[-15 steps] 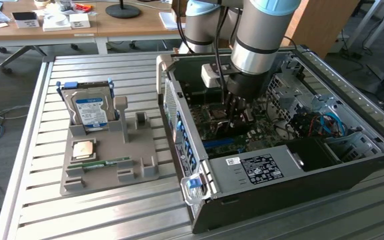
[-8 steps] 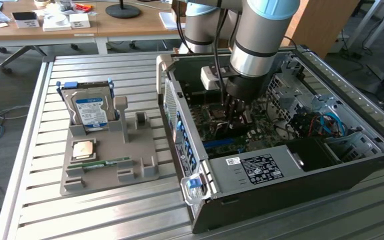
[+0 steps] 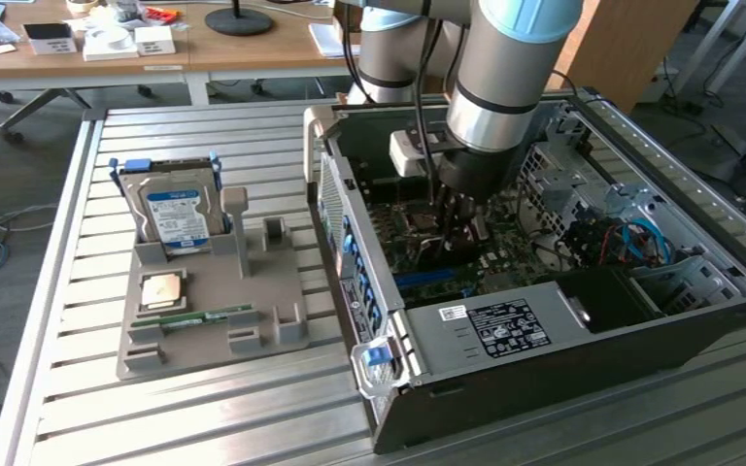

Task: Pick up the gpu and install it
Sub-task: 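Insert the gpu into the slot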

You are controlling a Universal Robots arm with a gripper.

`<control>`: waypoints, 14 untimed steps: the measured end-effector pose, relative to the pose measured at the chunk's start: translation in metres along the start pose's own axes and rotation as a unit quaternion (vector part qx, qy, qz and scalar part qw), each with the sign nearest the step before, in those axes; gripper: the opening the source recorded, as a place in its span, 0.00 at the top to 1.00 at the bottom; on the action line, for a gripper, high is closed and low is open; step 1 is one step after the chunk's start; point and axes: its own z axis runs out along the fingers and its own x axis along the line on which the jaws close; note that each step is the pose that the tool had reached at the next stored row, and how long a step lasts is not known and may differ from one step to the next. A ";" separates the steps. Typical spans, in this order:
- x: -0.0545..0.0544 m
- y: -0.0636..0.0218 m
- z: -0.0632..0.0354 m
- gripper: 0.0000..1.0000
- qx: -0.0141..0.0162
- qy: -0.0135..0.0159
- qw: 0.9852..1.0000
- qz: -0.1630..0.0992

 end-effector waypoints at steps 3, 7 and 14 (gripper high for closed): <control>0.000 0.0003 0.0008 0.73 0.000 0.000 1.000 0.000; 0.000 0.0003 0.0018 0.73 0.000 0.000 1.000 0.000; 0.000 0.0004 0.0041 0.73 0.000 0.000 1.000 0.000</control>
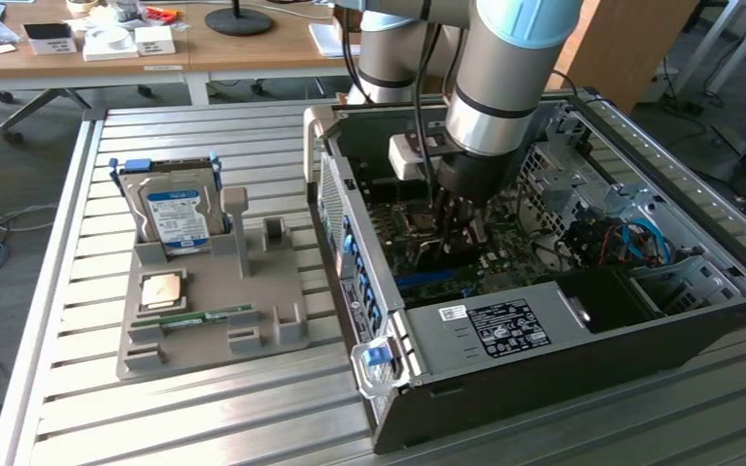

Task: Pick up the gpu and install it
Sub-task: 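Insert the gpu into the slot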

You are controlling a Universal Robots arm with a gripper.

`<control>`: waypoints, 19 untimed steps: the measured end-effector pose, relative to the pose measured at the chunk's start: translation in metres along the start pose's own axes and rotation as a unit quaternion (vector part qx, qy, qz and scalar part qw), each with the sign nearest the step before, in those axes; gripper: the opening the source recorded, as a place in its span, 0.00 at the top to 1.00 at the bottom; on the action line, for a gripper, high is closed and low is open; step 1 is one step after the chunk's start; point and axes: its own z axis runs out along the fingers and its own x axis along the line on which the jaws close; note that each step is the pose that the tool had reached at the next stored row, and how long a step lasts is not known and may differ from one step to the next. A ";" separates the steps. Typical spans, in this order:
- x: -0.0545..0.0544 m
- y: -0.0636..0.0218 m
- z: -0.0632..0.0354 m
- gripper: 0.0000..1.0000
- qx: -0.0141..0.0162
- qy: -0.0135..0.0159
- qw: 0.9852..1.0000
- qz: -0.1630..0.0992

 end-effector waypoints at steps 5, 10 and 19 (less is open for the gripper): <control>0.000 0.0001 0.0016 0.73 0.000 0.000 1.000 0.000; 0.000 0.0002 0.0037 0.73 0.000 0.001 1.000 0.000; 0.001 0.0008 0.0054 0.73 0.000 0.002 1.000 0.003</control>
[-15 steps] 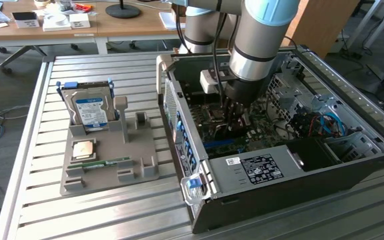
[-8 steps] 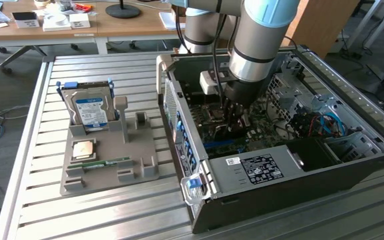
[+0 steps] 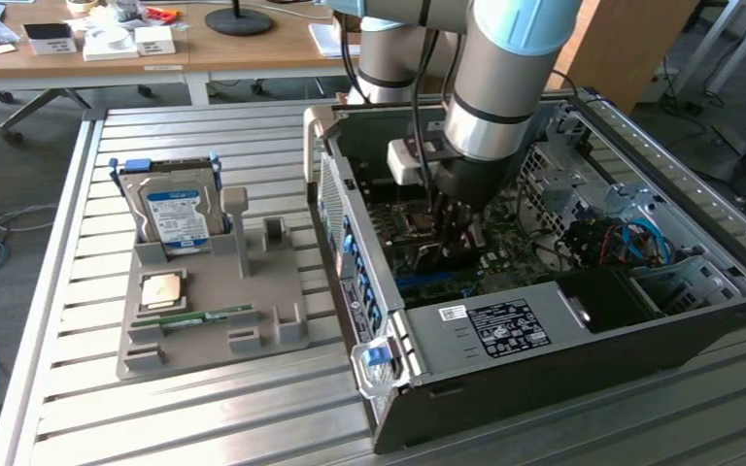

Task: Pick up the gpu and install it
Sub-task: 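Insert the gpu into the slot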

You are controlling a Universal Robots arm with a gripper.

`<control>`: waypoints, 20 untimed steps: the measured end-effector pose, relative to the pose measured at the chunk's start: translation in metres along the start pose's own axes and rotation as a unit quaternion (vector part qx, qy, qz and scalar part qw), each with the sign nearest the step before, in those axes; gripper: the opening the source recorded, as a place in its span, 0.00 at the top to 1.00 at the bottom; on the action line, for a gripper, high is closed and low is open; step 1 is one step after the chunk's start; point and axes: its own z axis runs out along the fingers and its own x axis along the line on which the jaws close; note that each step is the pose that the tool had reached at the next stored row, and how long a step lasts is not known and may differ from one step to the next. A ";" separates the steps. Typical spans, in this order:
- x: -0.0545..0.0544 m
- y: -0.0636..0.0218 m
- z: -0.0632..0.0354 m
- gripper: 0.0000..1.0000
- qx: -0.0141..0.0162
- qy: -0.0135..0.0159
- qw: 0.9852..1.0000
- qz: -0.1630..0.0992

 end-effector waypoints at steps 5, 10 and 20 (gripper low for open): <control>0.000 0.0005 0.0027 0.73 0.000 0.000 1.000 0.001; 0.000 0.0006 0.0033 0.73 0.000 0.000 1.000 0.002; 0.000 0.0009 0.0057 0.73 0.000 0.000 1.000 0.003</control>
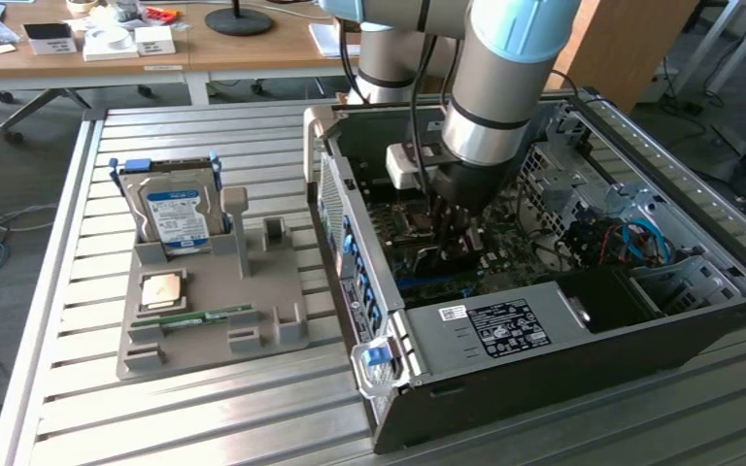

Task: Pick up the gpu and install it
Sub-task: 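Insert the gpu into the slot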

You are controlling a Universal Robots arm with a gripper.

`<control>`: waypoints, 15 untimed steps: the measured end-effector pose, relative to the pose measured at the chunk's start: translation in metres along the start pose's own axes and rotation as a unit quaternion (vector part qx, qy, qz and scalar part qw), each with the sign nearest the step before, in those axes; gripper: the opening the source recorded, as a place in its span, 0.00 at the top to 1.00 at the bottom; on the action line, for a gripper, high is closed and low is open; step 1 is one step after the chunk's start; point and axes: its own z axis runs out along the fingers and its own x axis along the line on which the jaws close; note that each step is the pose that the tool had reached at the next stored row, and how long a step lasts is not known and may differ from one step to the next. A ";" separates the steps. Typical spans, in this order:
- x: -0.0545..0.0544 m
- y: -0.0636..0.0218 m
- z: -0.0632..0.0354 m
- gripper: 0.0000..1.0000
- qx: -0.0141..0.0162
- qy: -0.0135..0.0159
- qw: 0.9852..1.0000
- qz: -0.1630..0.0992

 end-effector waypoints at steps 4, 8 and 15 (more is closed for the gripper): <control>0.000 0.0001 0.0007 0.73 0.000 0.000 1.000 0.000; 0.000 0.0001 0.0014 0.73 0.000 0.000 1.000 0.000; 0.000 0.0004 0.0036 0.73 0.000 0.000 1.000 0.000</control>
